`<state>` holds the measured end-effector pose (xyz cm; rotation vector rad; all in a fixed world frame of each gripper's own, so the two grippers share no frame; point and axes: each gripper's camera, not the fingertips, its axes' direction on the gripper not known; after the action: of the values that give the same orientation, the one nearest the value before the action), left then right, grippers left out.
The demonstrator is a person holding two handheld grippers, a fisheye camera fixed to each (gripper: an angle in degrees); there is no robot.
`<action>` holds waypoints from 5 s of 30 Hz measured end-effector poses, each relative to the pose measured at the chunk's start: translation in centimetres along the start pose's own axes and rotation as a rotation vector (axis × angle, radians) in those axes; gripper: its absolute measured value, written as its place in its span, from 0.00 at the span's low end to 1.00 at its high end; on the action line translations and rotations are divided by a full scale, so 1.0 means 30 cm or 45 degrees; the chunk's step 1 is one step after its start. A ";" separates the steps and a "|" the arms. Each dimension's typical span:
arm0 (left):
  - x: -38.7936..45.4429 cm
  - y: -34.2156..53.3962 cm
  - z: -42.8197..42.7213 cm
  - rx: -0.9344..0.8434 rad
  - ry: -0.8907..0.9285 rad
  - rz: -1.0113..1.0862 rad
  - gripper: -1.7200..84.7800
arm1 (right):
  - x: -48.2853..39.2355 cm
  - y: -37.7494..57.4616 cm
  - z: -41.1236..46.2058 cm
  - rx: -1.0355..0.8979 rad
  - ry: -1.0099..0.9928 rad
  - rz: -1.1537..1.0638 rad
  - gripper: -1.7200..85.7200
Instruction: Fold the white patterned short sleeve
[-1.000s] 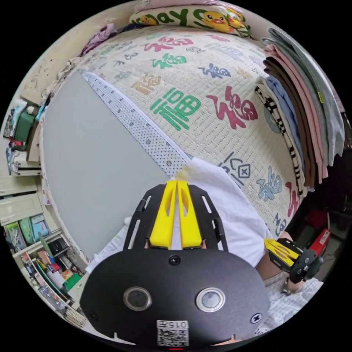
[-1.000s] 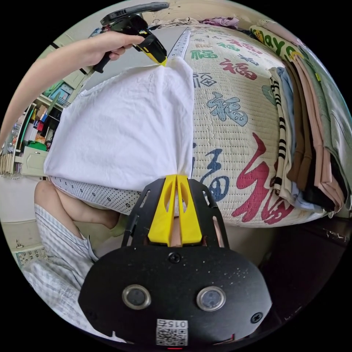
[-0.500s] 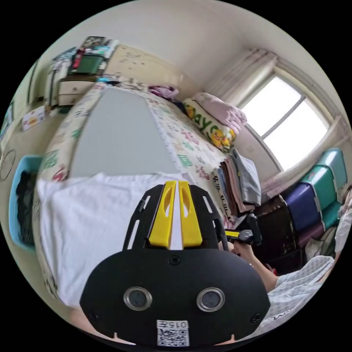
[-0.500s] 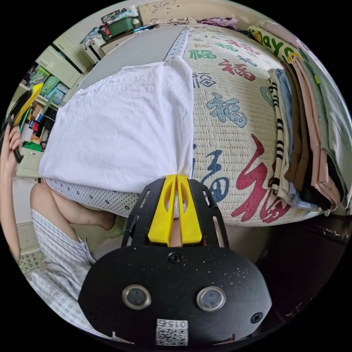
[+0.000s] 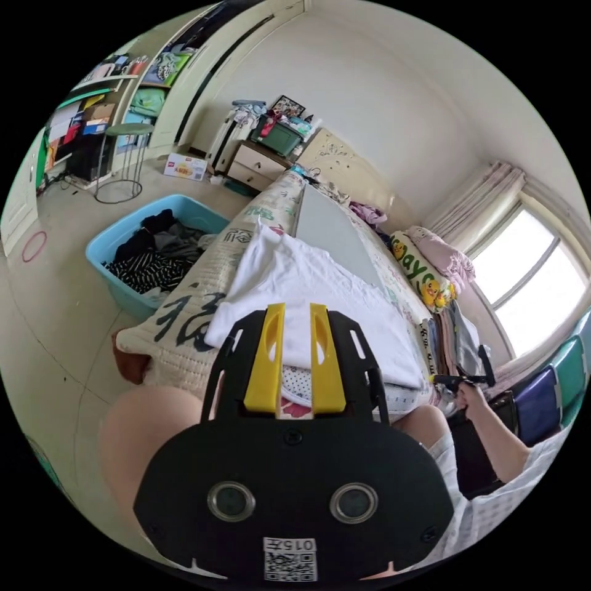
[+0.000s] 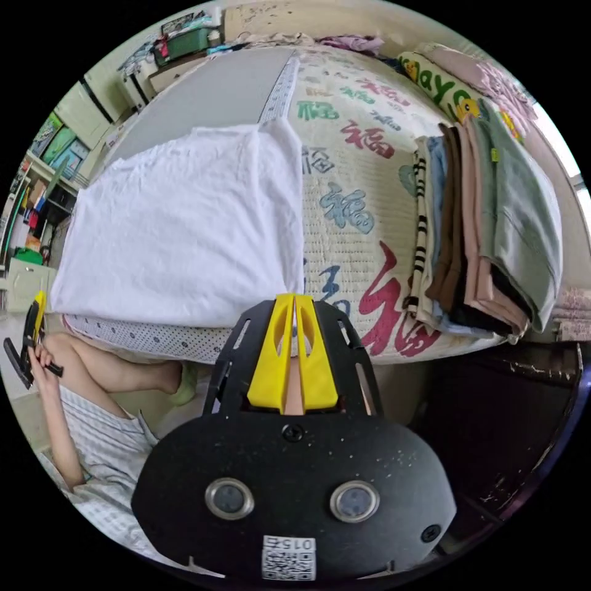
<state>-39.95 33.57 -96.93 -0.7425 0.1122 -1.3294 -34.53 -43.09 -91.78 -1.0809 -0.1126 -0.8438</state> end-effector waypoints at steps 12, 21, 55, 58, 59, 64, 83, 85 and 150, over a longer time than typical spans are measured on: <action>-0.191 -0.028 -0.108 -0.002 -0.038 -0.185 0.22 | -0.659 -0.579 -0.447 0.206 -0.528 -0.445 0.07; -0.260 -0.037 -0.138 -0.048 -0.017 -0.212 0.18 | -1.360 -0.986 -0.315 -0.045 -0.650 -0.602 0.08; -0.056 0.099 -0.127 0.237 -0.001 -0.005 0.14 | -1.151 -0.456 0.284 0.098 -0.638 -0.565 0.02; 0.018 0.128 -0.112 0.304 0.006 0.103 0.11 | -0.807 -0.195 0.331 0.212 -0.588 -0.389 0.02; 0.055 0.132 -0.090 0.278 0.024 0.170 0.09 | -0.664 -0.087 0.356 0.254 -0.578 -0.279 0.03; 0.269 0.136 0.000 0.199 -0.040 0.452 0.09 | -0.169 0.379 0.509 0.440 -0.588 0.221 0.06; 1.618 -0.160 1.327 -0.675 0.268 1.054 0.15 | 0.238 1.010 1.522 0.248 -1.070 0.591 0.14; 1.670 -0.173 1.459 -0.717 0.250 0.988 0.15 | 0.238 1.017 1.571 0.219 -1.080 0.558 0.14; 0.350 -0.781 1.258 -0.730 0.339 0.469 0.02 | -1.014 0.654 0.796 0.162 -0.725 -0.693 0.02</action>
<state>-38.64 38.96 -51.61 -0.9624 0.8315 -1.0355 -35.39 -3.09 -108.51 -1.1609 -0.9599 -0.9686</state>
